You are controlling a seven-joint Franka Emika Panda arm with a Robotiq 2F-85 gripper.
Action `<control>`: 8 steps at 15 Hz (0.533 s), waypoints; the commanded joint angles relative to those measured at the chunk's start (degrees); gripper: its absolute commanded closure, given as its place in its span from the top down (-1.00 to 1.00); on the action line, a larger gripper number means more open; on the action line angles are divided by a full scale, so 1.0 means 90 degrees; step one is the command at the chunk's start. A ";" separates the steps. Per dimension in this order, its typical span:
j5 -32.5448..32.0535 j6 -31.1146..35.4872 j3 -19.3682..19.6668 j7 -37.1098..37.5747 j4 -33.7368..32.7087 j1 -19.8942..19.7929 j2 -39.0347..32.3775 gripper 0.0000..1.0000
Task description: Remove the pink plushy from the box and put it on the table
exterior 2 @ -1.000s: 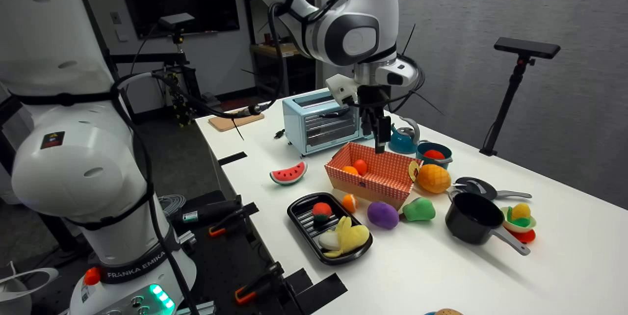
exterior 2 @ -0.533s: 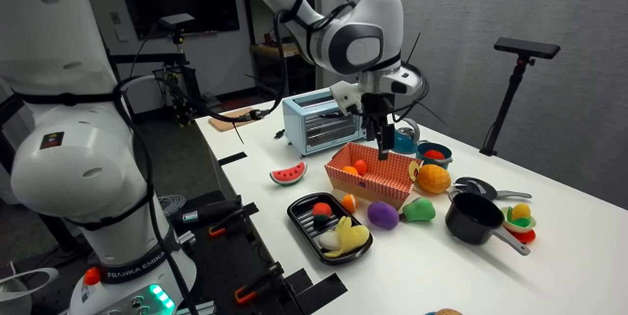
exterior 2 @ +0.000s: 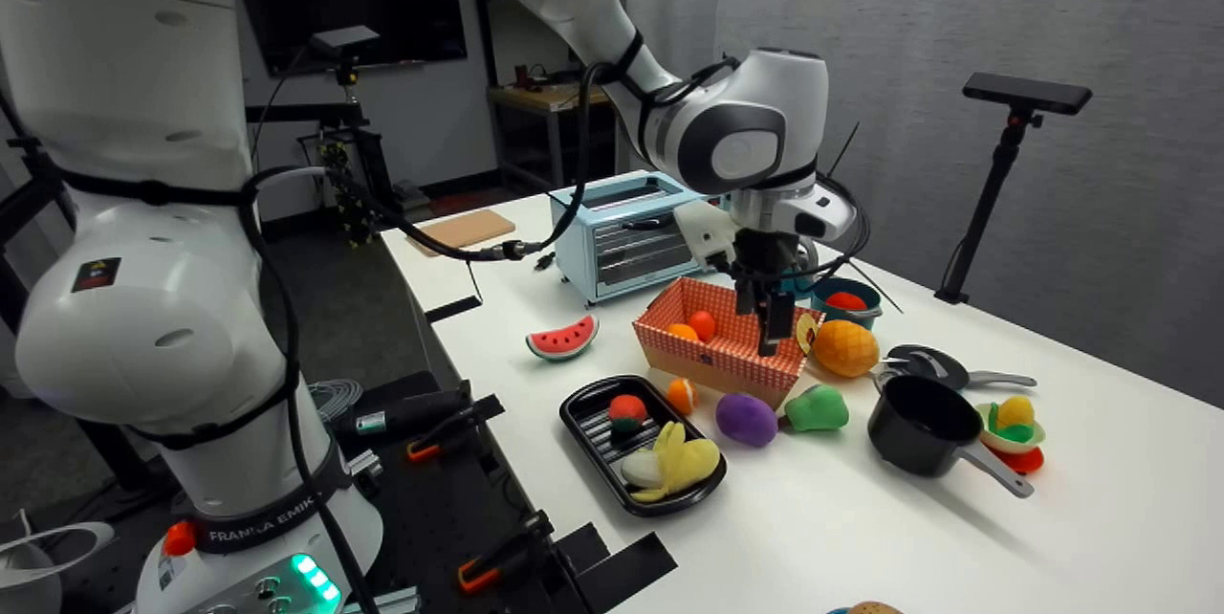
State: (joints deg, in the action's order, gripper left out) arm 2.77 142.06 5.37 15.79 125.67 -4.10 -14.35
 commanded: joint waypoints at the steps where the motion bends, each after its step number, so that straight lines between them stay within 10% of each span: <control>1: 0.0050 -0.0118 0.0059 -0.0127 -0.0583 -0.0027 -0.0632 1.00; 8: -0.0249 -0.0288 0.0202 0.0102 -0.1024 0.0149 -0.1230 1.00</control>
State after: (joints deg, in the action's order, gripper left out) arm 1.81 141.94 6.11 15.80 118.85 -4.01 -23.86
